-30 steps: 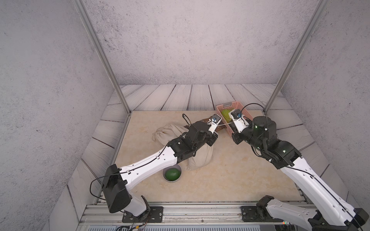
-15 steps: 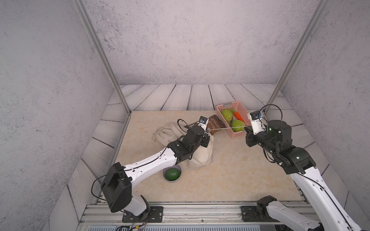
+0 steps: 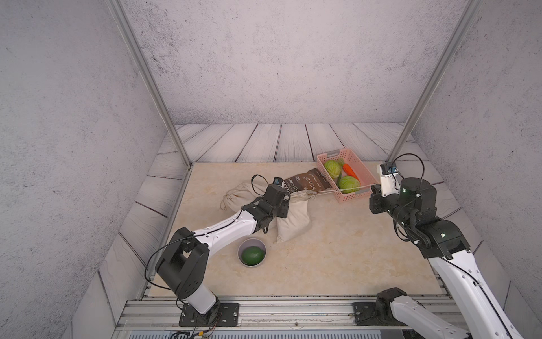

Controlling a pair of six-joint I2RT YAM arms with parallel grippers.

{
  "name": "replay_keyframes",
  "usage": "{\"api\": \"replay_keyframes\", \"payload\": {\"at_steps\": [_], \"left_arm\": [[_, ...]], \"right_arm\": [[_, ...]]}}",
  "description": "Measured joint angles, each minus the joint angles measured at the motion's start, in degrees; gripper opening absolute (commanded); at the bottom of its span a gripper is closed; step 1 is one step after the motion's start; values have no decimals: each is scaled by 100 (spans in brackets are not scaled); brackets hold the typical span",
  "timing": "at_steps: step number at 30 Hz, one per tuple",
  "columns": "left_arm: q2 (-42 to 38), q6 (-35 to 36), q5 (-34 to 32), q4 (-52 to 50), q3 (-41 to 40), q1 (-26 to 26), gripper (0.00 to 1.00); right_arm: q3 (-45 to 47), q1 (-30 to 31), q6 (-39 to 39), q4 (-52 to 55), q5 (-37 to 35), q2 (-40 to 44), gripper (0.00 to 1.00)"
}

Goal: Close the soil bag
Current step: Frap the soil bag at the center of the board.

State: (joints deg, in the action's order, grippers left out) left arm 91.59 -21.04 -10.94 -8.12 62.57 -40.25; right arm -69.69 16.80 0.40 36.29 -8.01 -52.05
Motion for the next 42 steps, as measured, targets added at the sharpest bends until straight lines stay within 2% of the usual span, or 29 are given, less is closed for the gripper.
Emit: {"api": "replay_keyframes", "payload": {"at_steps": [2, 4, 6, 9, 12, 18, 24, 28, 32, 35, 36, 39, 41, 42], "left_arm": [[-79, 57, -15, -7, -59, 13, 17], [-216, 111, -22, -22, -192, 76, 24], [-404, 208, -39, -66, -356, 164, 39], [-785, 448, -70, -109, -640, 254, 67], [-1292, 796, 15, -170, -852, 186, 85], [-2092, 1709, 269, 94, -726, -601, 95], [-1587, 2470, 352, 367, 201, -1344, 97], [-697, 2874, -15, 474, 1054, -1676, 97], [-24, 3073, -522, 756, 1355, -1853, 94], [363, 3200, -1078, 885, 1593, -1840, 87], [476, 3250, -1217, 933, 1696, -1838, 80], [728, 3370, -1602, 1084, 1967, -1823, 45], [780, 3414, -1851, 1174, 2020, -1823, 34], [780, 3414, -1963, 1185, 2013, -1823, 23]], "right_arm": [[-2, -44, 74, -13, 214, -70, 0], [-4, -96, 144, -63, 457, -177, 0], [-9, -144, 190, -179, 763, -313, 0], [-15, -210, 262, -428, 1119, -439, 0], [-118, -251, 286, -654, 1290, -470, 0], [-319, -192, 264, -988, 1508, -461, 0], [-330, -114, 254, -997, 1550, -461, 0], [-385, -94, 243, -986, 1545, -448, 0], [-398, -94, 234, -927, 1541, -337, 0], [-402, -94, 201, -863, 1515, -243, 0], [-404, -94, 190, -841, 1493, -214, 0], [-407, -92, 142, -748, 1379, -133, 0], [-407, -81, 107, -682, 1241, -87, 0], [-407, -74, 94, -638, 1158, -68, 0]]}}
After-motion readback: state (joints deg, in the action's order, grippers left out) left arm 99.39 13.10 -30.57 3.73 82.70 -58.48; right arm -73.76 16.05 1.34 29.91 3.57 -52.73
